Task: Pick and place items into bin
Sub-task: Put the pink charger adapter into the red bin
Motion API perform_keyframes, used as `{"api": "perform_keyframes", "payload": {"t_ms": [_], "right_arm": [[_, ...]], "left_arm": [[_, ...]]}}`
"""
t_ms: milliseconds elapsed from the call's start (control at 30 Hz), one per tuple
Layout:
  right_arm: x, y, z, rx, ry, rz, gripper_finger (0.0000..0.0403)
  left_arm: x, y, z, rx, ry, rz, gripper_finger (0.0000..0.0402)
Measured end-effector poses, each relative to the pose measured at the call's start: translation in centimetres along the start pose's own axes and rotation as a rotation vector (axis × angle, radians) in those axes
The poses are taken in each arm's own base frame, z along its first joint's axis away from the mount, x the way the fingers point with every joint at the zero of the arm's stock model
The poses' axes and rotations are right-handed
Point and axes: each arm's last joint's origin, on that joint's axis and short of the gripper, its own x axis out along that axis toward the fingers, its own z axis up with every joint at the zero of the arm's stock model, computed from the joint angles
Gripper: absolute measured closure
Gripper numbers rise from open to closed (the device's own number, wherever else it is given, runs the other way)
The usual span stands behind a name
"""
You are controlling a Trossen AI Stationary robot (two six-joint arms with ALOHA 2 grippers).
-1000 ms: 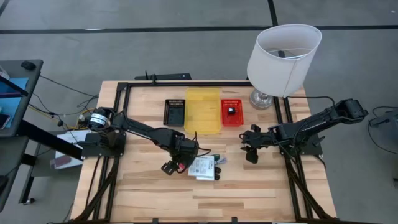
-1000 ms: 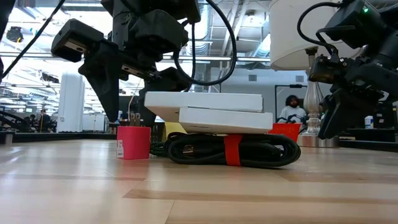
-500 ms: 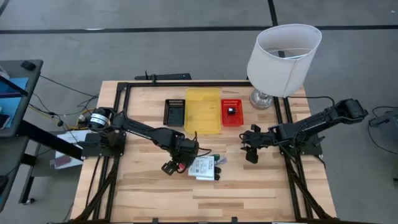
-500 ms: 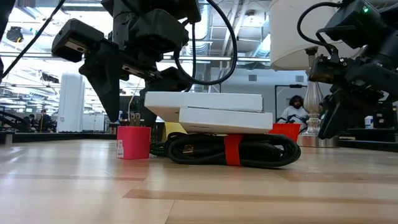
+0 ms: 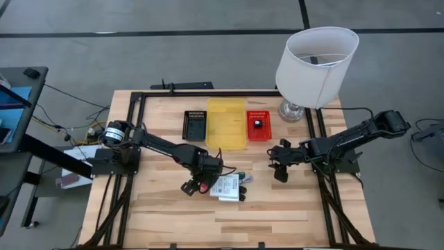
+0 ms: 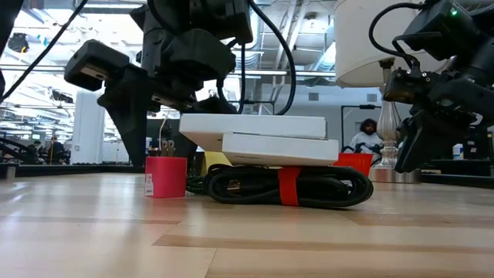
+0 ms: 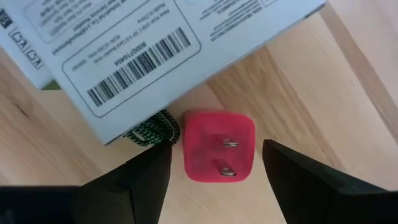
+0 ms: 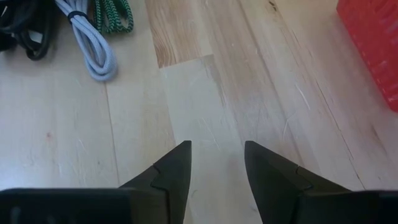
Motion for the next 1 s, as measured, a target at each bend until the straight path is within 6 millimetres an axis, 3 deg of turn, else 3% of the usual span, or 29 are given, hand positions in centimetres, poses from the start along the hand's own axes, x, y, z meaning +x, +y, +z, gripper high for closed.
{"api": "perform_keyframes", "payload": {"t_ms": [700,1000], "right_arm": [[0.00,0.00,0.00,-0.008,0.000,0.000,0.0262],[0.00,0.00,-0.01,-0.016,0.000,0.001,0.0264]], "left_arm": [[-0.06,0.10,0.12,0.013,-0.016,0.003,0.0158],[-0.05,0.02,0.28,0.016,-0.052,-0.048,0.0210]]}}
